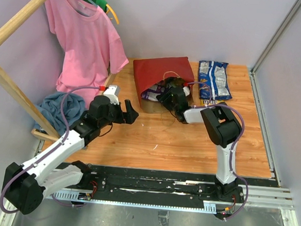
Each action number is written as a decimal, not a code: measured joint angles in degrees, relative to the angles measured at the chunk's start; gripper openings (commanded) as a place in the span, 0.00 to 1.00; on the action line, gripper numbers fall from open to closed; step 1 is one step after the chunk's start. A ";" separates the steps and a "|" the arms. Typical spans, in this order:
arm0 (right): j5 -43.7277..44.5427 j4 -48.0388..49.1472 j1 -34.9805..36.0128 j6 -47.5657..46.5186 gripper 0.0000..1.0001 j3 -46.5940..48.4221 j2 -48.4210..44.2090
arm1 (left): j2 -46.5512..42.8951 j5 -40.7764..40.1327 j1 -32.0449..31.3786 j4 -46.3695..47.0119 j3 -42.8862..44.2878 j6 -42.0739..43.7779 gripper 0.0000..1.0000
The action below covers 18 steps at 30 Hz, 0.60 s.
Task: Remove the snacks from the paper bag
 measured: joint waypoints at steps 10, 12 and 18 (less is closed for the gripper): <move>-1.33 1.44 2.32 0.68 0.04 -3.28 -1.46 | 1.14 -1.16 0.00 -0.13 0.48 0.09 1.00; -1.57 0.50 2.73 0.02 0.03 -4.76 -3.98 | 1.14 -1.38 0.00 -0.13 0.55 0.09 1.00; -1.84 -2.89 4.50 -3.43 0.03 -6.84 -14.45 | 1.27 -1.79 0.00 -0.20 0.76 0.50 1.00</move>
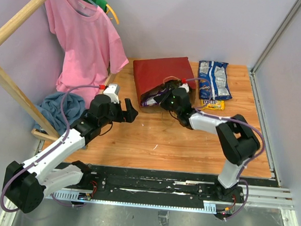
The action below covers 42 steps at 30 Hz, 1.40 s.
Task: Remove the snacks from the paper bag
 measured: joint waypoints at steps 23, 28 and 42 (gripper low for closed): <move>14.03 -56.08 0.07 -23.26 0.01 -14.53 -68.72 | 2.93 -4.17 0.00 -0.35 2.49 2.75 1.00; 22.49 -64.96 -3.45 -35.69 0.01 -6.80 -67.19 | 4.02 -2.84 0.00 0.68 2.49 2.54 1.00; 15.37 -74.84 -36.11 -42.88 0.01 -2.95 -57.18 | 4.13 -0.59 0.00 1.49 2.47 2.05 1.00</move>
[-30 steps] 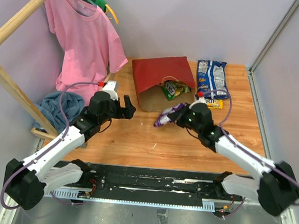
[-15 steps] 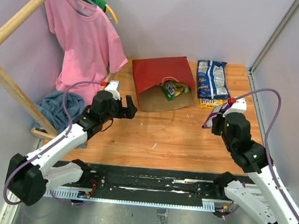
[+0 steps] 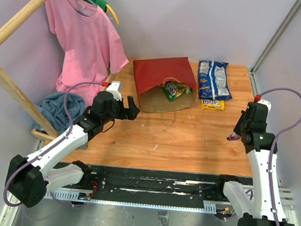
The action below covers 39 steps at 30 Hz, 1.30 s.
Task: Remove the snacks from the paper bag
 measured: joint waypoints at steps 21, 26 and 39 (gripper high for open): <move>7.43 -2.05 -4.94 19.71 0.01 -0.50 17.46 | 1.27 3.93 0.00 1.42 -0.87 -0.61 1.00; 5.42 -0.39 -4.92 25.46 0.01 2.80 27.58 | 1.03 3.93 0.00 1.03 -0.87 -0.61 1.00; 7.13 1.29 -4.92 29.49 0.31 15.04 40.87 | -2.89 3.17 0.00 0.17 -1.31 -0.74 1.00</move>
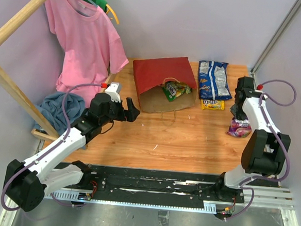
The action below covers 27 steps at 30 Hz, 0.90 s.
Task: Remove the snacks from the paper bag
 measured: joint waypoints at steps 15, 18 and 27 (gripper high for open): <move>-4.55 9.73 0.00 -8.17 0.72 -9.94 -13.64 | 0.22 -2.34 0.00 -0.72 0.00 0.42 1.00; -5.95 11.43 -0.04 -7.28 0.71 -15.13 -13.18 | 1.36 -2.10 0.00 -0.68 0.02 0.44 1.00; -8.70 13.77 -0.28 -4.20 0.49 -12.00 0.61 | 1.53 -1.90 0.00 -0.74 0.02 0.61 1.00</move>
